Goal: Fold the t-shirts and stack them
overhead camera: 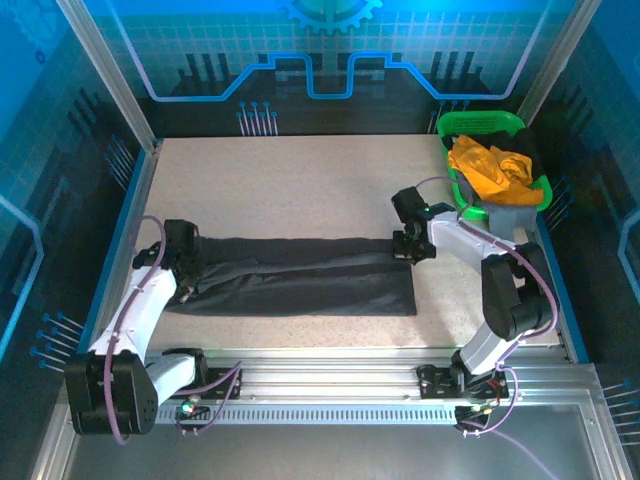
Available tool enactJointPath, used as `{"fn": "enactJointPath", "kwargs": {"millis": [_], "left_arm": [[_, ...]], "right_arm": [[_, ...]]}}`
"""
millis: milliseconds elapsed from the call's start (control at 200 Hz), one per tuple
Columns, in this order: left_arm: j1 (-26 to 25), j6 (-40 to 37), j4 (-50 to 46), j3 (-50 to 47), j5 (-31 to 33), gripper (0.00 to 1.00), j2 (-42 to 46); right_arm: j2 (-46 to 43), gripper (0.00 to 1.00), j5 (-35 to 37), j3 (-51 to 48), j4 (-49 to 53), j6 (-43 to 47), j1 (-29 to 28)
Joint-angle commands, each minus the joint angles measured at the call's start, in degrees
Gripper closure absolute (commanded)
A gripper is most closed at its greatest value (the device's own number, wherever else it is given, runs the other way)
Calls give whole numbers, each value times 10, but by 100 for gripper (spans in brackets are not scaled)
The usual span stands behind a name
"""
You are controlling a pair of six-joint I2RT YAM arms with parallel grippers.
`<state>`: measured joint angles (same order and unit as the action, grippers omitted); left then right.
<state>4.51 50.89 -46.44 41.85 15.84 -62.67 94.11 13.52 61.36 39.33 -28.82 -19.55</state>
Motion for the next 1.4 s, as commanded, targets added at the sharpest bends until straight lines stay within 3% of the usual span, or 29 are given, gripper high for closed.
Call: {"fn": "enactJointPath", "kwargs": {"millis": [0, 65, 140, 240, 410, 510, 675, 865, 1095, 1286, 1396], "left_arm": [[2, -9, -20, 6, 33, 100, -3], [2, -9, -22, 5, 38, 100, -4], [2, -8, -24, 4, 40, 89, -7], [2, 1, -37, 10, 51, 73, -11], [-18, -8, -38, 53, 60, 66, -17], [-42, -23, 5, 80, 6, 66, -46], [-132, -48, 88, 133, -65, 67, -124], [-223, -78, 155, 201, -182, 71, -267], [-316, -100, 127, 300, -215, 72, -422], [-331, -97, 30, 336, -205, 80, -493], [-331, -97, 21, 339, -236, 79, -514]], "right_arm": [[-35, 85, 32, -12, 20, -19, -3], [-58, 74, 42, -20, 18, -25, -2], [-77, 68, 40, -24, 14, -30, 3], [-65, 68, 17, -10, 17, -38, 9], [5, 73, -49, 44, 29, -59, 11], [56, 78, -78, 77, 44, -69, 15], [116, 87, -112, 105, 74, -57, 16], [79, 93, -135, 29, 70, -54, 18], [71, 93, -108, -26, 53, -41, 33], [86, 90, -110, 20, 74, -32, 48], [113, 86, -110, 54, 105, -29, 51]]}}
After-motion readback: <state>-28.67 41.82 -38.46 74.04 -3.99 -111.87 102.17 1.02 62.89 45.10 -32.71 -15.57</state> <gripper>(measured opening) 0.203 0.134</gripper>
